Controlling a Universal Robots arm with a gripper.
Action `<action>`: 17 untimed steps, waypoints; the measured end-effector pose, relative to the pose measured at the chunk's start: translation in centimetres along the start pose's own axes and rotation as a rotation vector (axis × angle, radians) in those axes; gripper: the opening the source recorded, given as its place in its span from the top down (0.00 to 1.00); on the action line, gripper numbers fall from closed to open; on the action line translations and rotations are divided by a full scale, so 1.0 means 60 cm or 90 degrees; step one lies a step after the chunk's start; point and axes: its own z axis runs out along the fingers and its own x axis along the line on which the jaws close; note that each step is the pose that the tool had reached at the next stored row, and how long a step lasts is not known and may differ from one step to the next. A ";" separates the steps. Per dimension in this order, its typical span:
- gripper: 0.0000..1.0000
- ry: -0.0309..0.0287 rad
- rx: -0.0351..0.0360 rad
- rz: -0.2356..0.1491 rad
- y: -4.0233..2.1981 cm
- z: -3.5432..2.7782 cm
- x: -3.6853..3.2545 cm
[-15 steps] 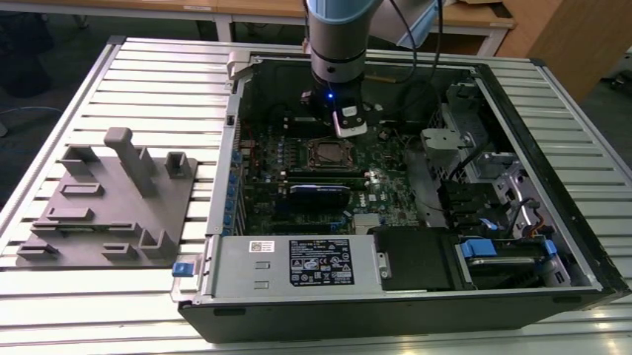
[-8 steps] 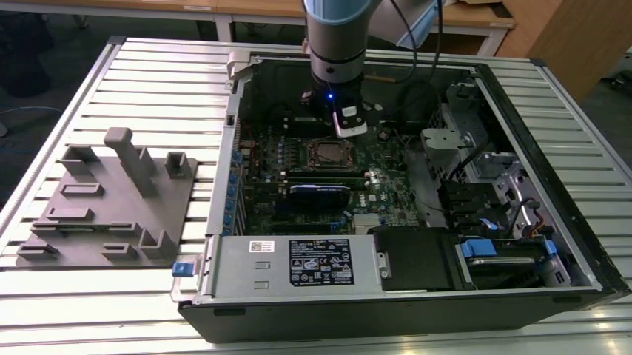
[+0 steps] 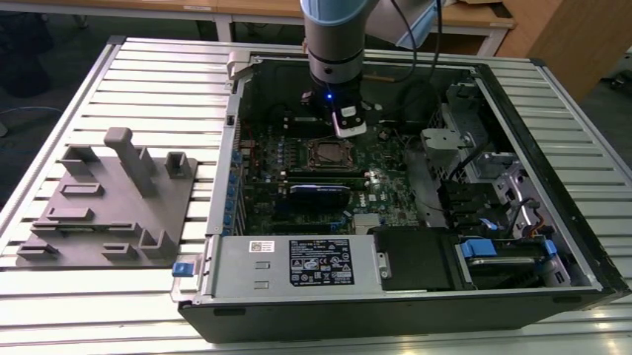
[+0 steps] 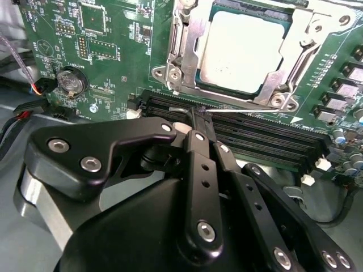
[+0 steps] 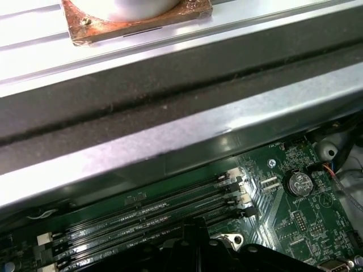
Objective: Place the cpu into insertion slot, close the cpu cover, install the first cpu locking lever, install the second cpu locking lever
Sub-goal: 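Install the first cpu locking lever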
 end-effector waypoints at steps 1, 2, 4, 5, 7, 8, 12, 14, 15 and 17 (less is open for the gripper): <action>0.89 0.0000 0.0000 0.000 0.000 0.000 0.000; 0.89 -0.0001 0.0000 0.000 0.000 0.000 0.000; 0.89 -0.0103 -0.0044 -0.003 -0.001 0.000 0.002; 0.89 -0.0162 -0.0070 -0.004 -0.001 0.000 0.003; 0.89 -0.0174 -0.0075 -0.005 -0.001 0.000 0.003; 0.89 -0.0175 -0.0076 -0.005 -0.001 0.000 0.003; 0.89 -0.0178 -0.0078 -0.005 -0.002 0.000 0.006; 0.89 -0.0181 -0.0077 -0.005 -0.003 0.000 0.009; 0.89 -0.0180 -0.0077 -0.005 -0.003 0.000 0.009; 0.89 -0.0185 -0.0077 -0.005 -0.003 0.001 0.010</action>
